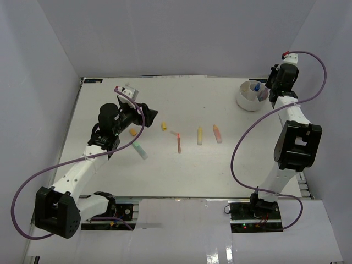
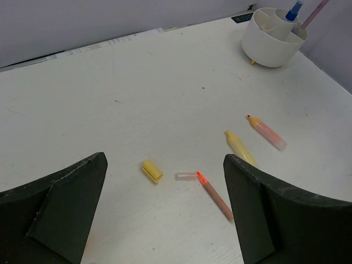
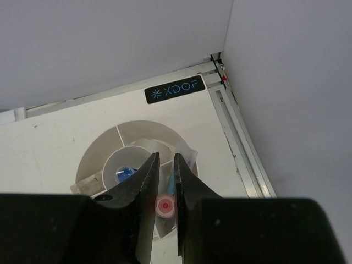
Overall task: Sort the stationery into containers
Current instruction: Place the pen in the storage box, then pick up the pen from the center of the board.
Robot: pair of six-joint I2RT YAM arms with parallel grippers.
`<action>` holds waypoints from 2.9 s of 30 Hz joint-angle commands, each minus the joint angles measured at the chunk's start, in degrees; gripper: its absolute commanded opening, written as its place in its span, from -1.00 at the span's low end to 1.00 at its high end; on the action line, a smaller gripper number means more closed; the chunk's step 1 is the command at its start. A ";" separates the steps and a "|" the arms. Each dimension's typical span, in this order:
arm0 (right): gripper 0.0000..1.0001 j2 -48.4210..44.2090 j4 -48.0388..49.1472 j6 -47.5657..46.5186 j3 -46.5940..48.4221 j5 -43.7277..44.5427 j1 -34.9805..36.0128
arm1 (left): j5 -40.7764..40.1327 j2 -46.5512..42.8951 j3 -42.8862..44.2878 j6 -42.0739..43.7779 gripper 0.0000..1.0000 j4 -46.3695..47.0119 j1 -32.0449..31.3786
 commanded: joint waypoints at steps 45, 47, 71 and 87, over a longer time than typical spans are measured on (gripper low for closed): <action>0.39 -4.99 9.33 -2.91 -4.03 -1.88 0.20 | 1.40 -1.54 1.53 -1.23 0.96 1.29 -0.11; 0.42 -7.89 8.20 -2.82 -5.43 -2.50 0.99 | 1.22 -1.37 1.62 -1.93 0.96 1.20 -0.11; 0.54 -26.71 -8.77 4.47 -28.29 7.33 45.89 | -8.88 3.56 6.01 -10.90 0.96 -6.36 -0.11; 0.35 -11.95 -7.02 16.42 -27.86 15.61 61.55 | -10.56 2.94 5.48 -10.72 0.96 -6.44 -0.11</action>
